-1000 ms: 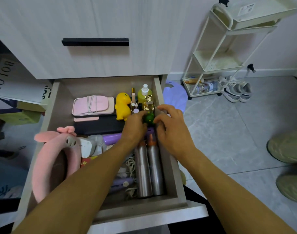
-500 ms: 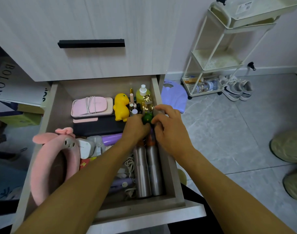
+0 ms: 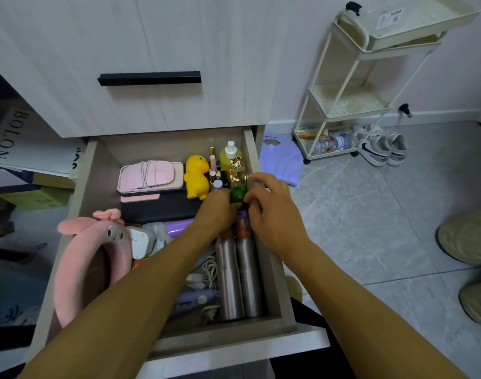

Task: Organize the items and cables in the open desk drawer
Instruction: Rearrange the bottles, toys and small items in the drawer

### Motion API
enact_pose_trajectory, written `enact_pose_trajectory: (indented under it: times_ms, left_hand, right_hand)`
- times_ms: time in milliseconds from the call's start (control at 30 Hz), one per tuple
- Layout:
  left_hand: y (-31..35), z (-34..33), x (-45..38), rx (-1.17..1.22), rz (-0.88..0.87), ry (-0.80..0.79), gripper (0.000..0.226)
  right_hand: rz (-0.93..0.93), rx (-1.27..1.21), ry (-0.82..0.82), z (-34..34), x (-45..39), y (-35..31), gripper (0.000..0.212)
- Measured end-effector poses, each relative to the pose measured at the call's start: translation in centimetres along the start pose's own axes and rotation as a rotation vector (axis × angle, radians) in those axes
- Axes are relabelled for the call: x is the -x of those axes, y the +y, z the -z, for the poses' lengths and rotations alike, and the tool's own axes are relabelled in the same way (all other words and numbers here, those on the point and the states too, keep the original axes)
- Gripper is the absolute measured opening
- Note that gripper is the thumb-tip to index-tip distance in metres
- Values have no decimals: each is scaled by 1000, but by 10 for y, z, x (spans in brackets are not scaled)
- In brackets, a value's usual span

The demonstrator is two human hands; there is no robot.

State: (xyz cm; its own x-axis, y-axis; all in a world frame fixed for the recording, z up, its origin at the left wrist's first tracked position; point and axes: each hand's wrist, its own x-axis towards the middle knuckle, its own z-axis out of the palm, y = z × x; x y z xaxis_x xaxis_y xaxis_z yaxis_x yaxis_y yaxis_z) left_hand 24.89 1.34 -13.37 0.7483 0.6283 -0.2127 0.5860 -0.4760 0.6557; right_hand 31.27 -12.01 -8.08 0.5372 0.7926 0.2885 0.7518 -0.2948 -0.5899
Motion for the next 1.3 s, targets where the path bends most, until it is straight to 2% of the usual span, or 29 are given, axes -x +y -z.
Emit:
enact_pose_trajectory:
  times_ms: [133, 300, 367, 433, 533, 600, 700, 767, 867, 1000, 1100, 1200, 1300]
  left_hand:
    - [-8, 12, 19, -12, -39, 69, 18]
    - [-18, 55, 67, -129, -79, 95, 21]
    - [-24, 76, 97, -165, -96, 99, 21]
    - [-29, 96, 129, -203, -135, 124, 21]
    - [-36, 125, 174, -297, -164, 191, 20]
    - [-46, 143, 201, -402, -196, 266, 24]
    - [-57, 158, 225, -466, -107, 400, 28]
    - [-60, 160, 232, -455, 20, 401, 39]
    - [-65, 158, 234, -337, 161, 328, 50]
    - [-64, 153, 229, -225, 234, 263, 36]
    - [-62, 161, 233, -7, 199, 320, 26]
    - [-63, 168, 236, 307, 174, 311, 16]
    - [-61, 163, 231, 550, 264, 168, 20]
  right_hand:
    - [31, 106, -8, 2, -1, -2, 14]
    - [156, 219, -121, 4, 9, -24, 19]
    - [173, 203, -125, 1, 18, -40, 14]
    - [114, 129, -153, 0, 27, -59, 14]
    - [33, -23, -249, -2, 42, -83, 15]
    - [9, -27, -336, -2, 52, -104, 15]
    - [-39, -57, -431, -1, 65, -129, 17]
    - [-78, -98, -441, -1, 73, -141, 15]
    - [-117, -146, -423, 0, 84, -153, 12]
    - [-170, -202, -415, 5, 92, -154, 10]
    - [-180, -191, -365, 12, 92, -153, 14]
    - [-108, -40, -371, 15, 86, -147, 28]
    - [71, 161, -398, 14, 80, -149, 41]
